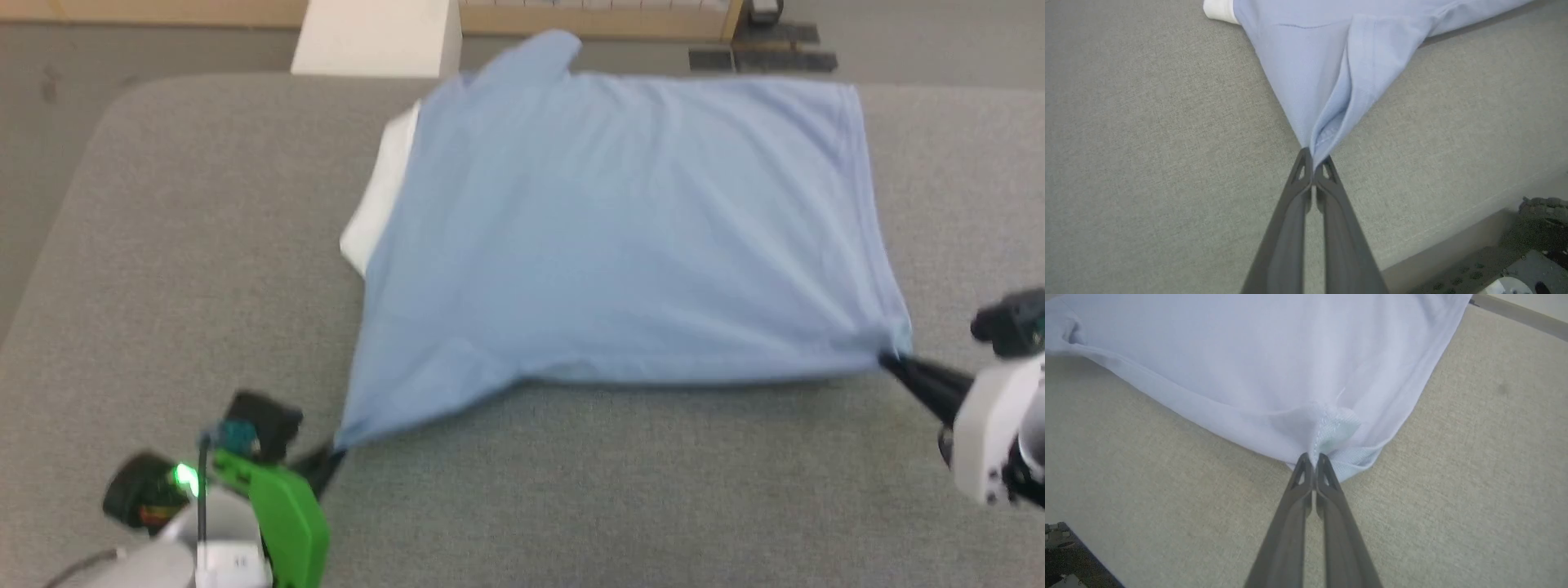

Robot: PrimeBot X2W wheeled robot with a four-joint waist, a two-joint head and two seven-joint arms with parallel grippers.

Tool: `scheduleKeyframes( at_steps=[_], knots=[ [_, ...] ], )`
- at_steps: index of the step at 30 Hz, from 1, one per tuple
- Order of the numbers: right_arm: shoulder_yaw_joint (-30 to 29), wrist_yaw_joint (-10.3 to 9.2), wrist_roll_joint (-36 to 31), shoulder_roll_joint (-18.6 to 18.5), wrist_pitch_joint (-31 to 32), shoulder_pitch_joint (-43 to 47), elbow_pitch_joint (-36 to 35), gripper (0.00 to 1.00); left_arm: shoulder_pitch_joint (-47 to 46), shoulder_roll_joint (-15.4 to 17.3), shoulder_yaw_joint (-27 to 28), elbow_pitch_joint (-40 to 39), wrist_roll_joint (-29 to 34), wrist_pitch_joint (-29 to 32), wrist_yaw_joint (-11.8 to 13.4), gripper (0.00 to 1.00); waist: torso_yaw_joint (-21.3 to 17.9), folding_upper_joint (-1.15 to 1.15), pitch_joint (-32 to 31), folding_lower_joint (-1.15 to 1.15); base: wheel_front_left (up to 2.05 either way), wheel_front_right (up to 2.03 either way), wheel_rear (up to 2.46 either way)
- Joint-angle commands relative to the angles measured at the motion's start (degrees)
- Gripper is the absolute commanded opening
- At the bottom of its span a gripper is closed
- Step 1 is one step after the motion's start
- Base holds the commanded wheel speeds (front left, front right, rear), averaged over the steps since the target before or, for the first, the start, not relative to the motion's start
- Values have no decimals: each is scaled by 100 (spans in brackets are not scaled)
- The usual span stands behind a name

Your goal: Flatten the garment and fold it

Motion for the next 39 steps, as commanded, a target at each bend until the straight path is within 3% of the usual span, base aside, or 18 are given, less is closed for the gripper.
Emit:
scheduleKeyframes(
  at_steps=[1, 9, 15, 24, 32, 39],
  knots=[
    [54, -10, 45, -92, 87, 202, -72, 0, 246, 126, -17, -245, -145, 95, 137, 0, 62, 0, -363, 1, 0, 0, 0],
    [220, -10, 289, -544, 602, 1038, -356, 0, 1198, 418, -273, -1270, -502, 438, 701, 0, 25, 0, -724, 1, 0, 0, 0],
    [186, -10, 682, -868, 942, 1537, -684, 0, 1584, 434, -482, -1547, -510, 446, 870, 0, 0, 0, -811, 1, 0, 0, 0],
    [-401, -10, 1075, -937, 686, 1651, -976, 0, 1102, 210, -333, -1525, -68, 153, 859, 0, -54, 0, -631, 1, 0, 0, 0],
    [-980, -10, 1183, -870, 528, 1325, -1150, 0, -20, -348, 170, -1310, 239, -226, 799, 0, -132, 0, -183, 1, 0, 0, 0],
    [-1397, -10, 990, -721, 587, 924, -1019, 0, -881, -715, 393, -663, 357, -327, 615, 0, -242, 0, 321, 1, 0, 0, 0]
  ],
)
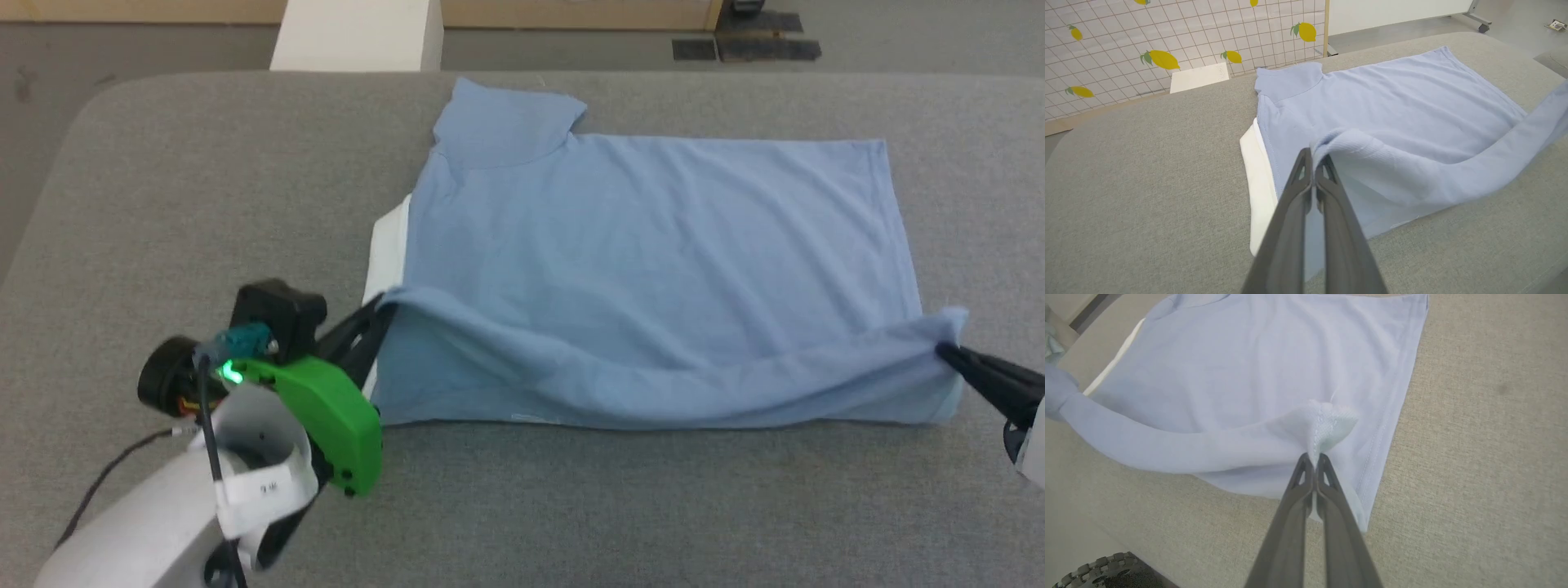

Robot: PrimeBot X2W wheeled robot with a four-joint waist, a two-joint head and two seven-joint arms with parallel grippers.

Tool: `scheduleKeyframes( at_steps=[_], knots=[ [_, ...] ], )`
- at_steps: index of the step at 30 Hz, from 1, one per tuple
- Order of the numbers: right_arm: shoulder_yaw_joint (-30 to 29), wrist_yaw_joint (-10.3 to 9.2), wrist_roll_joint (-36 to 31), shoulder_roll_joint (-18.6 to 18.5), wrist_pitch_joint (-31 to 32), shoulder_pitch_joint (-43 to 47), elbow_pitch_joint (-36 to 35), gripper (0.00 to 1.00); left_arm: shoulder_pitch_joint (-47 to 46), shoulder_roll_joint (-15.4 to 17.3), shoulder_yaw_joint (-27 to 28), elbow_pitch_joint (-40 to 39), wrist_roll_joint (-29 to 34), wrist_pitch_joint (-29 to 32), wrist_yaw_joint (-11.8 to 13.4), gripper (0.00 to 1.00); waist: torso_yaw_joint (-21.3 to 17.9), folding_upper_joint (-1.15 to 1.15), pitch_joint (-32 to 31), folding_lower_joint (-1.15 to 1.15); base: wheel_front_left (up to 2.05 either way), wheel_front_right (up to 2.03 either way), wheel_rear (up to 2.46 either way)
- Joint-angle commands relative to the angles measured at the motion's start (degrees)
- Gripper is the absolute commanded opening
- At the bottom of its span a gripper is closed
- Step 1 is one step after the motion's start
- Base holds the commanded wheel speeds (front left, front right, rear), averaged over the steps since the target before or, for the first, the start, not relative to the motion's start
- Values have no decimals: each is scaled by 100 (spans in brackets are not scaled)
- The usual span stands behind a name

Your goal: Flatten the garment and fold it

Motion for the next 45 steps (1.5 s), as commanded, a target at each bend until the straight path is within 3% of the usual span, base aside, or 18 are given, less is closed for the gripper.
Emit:
scheduleKeyframes(
  at_steps=[1, 11, 19, 20, 21, 22, 23, 30, 35, 39, 45],
  knots=[
    [-62, -10, -103, 82, 35, -118, 78, 0, -181, -73, 59, 154, 84, -53, -37, 0, -93, 0, 296, 0, 0, 0, 0],
    [-471, -10, -820, 740, 417, -597, 867, 0, -1103, -513, 19, 1624, 258, -147, -411, 0, -170, 0, 902, 0, 0, 0, 0],
    [-592, -10, -1262, 1239, 640, -823, 1256, 0, -1378, -741, -88, 2713, 367, -209, -496, 0, -246, 0, 1091, 0, 0, 0, 0],
    [-606, -10, -1314, 1305, 672, -845, 1334, 0, -1387, -770, -102, 2832, 374, -224, -497, 37, -253, 0, 1091, 0, 0, 0, 0],
    [-642, -10, -1368, 1384, 692, -867, 1439, 0, -1393, -818, -119, 2982, 376, -233, -491, 100, -252, 0, 1077, 0, 0, 0, 0],
    [-681, -10, -1407, 1441, 697, -877, 1526, 45, -1393, -865, -132, 3103, 365, -226, -481, 100, -249, 0, 1055, 0, 0, 0, 0],
    [-727, -10, -1457, 1511, 701, -885, 1623, 100, -1394, -921, -142, 3240, 358, -228, -458, 100, -248, 0, 1018, 0, 0, 0, 0],
    [-984, -10, -1729, 1658, 567, -785, 1735, 100, -1316, -1191, 4, 3556, 173, -608, -436, 100, -230, 0, 652, 0, 0, 0, 0],
    [-1308, -10, -2008, 1660, 109, -580, 1534, 100, -1037, -1340, 427, 3334, -215, -985, -201, 100, -194, 0, 294, 0, 0, 0, 0],
    [-1808, -10, -2417, 1785, -530, -282, 1433, 100, -699, -1331, 533, 2964, -215, -1239, 98, 100, -164, 0, 44, 0, 0, 0, 0],
    [-2788, -10, -3137, 2325, -1132, 477, 1275, 100, 140, -1291, 629, 2246, -84, -1759, 734, 100, -226, 0, -204, 0, 0, 0, 0]
  ],
)
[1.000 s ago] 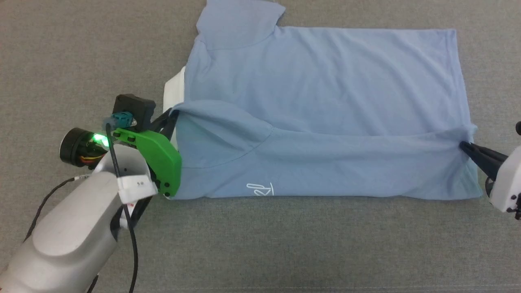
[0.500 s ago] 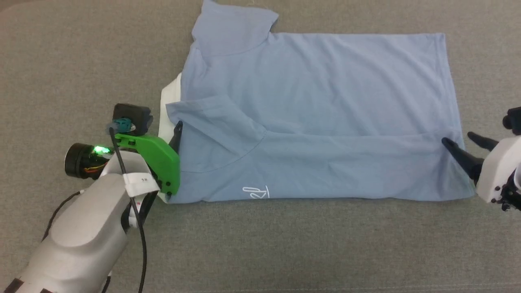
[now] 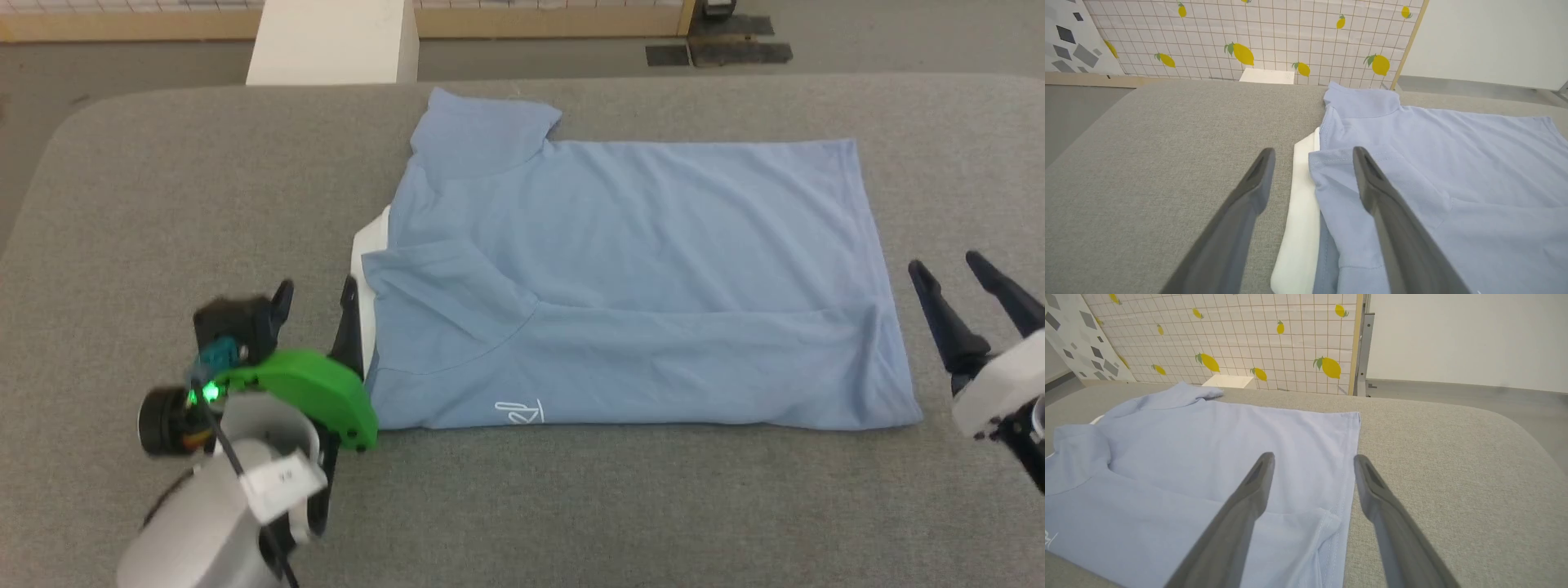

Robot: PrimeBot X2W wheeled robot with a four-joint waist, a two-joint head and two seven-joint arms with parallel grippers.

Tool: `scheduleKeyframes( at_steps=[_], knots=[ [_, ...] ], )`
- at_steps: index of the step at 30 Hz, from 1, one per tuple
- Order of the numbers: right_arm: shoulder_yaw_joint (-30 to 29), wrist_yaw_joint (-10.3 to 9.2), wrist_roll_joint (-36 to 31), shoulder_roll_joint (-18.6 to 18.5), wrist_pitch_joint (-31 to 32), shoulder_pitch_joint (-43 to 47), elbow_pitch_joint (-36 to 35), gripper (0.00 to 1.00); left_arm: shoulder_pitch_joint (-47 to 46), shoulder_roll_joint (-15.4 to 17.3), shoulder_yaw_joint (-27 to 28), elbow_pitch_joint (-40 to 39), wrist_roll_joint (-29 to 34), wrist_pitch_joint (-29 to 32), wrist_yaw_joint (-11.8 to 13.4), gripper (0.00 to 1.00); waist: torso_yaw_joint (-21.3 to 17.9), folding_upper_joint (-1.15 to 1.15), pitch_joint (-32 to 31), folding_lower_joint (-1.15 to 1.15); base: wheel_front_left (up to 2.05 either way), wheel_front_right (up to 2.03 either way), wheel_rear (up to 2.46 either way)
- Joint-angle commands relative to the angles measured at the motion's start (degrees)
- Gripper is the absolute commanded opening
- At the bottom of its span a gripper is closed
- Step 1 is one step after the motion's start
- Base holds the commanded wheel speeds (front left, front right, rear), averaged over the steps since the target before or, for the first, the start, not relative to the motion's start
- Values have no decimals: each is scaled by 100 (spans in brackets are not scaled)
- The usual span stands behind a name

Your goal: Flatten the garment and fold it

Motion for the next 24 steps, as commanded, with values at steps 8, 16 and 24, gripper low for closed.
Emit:
scheduleKeyframes(
  at_steps=[8, 16, 24],
  knots=[
    [-1374, -10, -1313, 894, 402, 1187, -673, 100, 806, 355, -422, -500, 221, 292, 302, 100, -125, 0, -190, 0, 0, 0, 0],
    [-2330, -10, -2115, 1683, 1286, 1990, -1797, 100, 786, 697, -743, -615, 153, 1411, 457, 100, -257, 0, 3, 0, 0, 0, 0],
    [-2654, -10, -2413, 2057, 1724, 2286, -2572, 100, 523, 868, -756, -537, 183, 1954, 691, 100, -414, 0, 307, 0, 0, 0, 0]
  ],
)
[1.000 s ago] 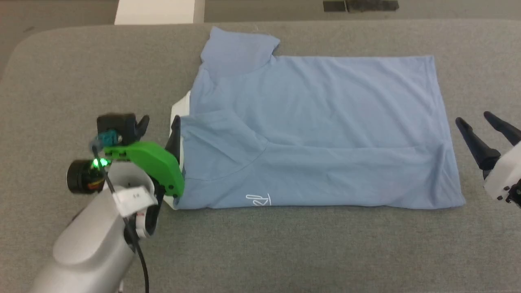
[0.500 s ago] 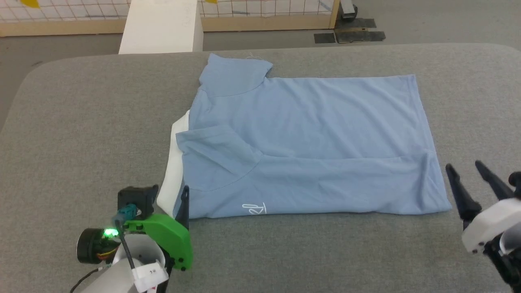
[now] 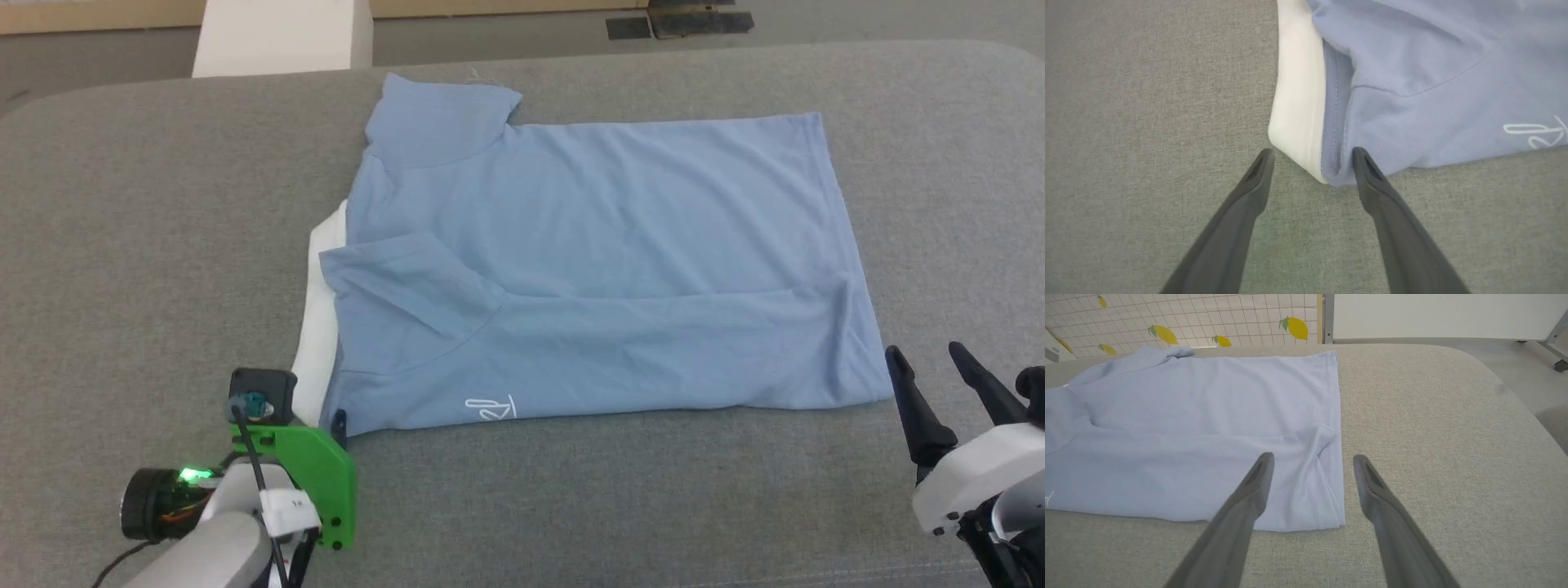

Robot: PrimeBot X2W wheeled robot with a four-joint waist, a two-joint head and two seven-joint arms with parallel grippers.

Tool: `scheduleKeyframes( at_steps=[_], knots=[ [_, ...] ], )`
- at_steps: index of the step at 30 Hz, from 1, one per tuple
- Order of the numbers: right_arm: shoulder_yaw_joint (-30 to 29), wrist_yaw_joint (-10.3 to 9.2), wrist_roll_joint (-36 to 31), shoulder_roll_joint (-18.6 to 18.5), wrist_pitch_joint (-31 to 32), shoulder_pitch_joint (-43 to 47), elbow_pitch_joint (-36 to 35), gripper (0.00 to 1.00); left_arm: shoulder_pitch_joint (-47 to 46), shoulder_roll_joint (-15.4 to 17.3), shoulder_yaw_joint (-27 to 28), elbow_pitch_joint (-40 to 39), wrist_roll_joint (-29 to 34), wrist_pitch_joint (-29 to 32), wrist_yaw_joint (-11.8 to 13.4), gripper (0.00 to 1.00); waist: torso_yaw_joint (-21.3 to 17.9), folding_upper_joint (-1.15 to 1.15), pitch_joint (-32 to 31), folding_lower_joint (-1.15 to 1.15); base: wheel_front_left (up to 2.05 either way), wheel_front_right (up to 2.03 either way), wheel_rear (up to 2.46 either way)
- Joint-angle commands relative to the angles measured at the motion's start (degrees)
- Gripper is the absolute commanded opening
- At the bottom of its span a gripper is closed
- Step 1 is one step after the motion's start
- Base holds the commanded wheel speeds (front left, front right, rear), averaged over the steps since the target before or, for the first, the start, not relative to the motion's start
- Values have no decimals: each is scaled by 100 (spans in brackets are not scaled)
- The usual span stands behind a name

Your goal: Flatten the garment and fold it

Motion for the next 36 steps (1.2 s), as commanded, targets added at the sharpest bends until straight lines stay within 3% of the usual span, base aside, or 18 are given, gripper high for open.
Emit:
scheduleKeyframes(
  at_steps=[1, 5, 9, 11, 12, 17, 23, 30, 36],
  knots=[
    [-27, -10, -46, 48, 41, 59, -92, 100, -122, 56, 18, 52, 46, 75, 56, 100, -85, 0, 135, 0, 0, 0, 0],
    [-72, -10, -98, 120, 124, 66, -265, 100, -215, 52, -11, 224, -57, 365, 51, 100, -148, 0, 294, 0, 0, 0, 0],
    [-138, -10, -145, 154, 163, 53, -349, 100, -227, 20, -145, 399, -241, 721, -152, 99, -170, 0, 394, 0, 0, 0, 0],
    [-170, -10, -166, 151, 183, 56, -361, 100, -239, -5, -176, 415, -301, 799, -227, 17, -161, 0, 403, 0, 0, 0, 0],
    [-181, -10, -177, 139, 205, 58, -355, 100, -244, -24, -181, 425, -311, 789, -252, 0, -151, 0, 389, 0, 0, 0, 0],
    [-176, -10, -154, -30, 516, 49, -272, 100, -235, -149, -74, 457, -307, 453, -249, 0, -17, 0, 242, 0, 0, 0, 0],
    [-156, -10, -32, -273, 1473, -226, 131, 100, -322, -142, 6, 139, -132, 102, -198, 0, 198, 0, 113, 0, 0, 0, 0],
    [-192, -10, -82, -228, 2606, -871, 943, 100, -461, -27, -23, -451, 48, 104, -133, 0, 431, 0, 246, 0, 0, 0, 0],
    [-171, -10, -432, -135, 3028, -1120, 1546, 100, -500, -20, -105, -579, 104, 151, -150, 0, 514, 0, 378, 0, 0, 0, 0]
  ],
)
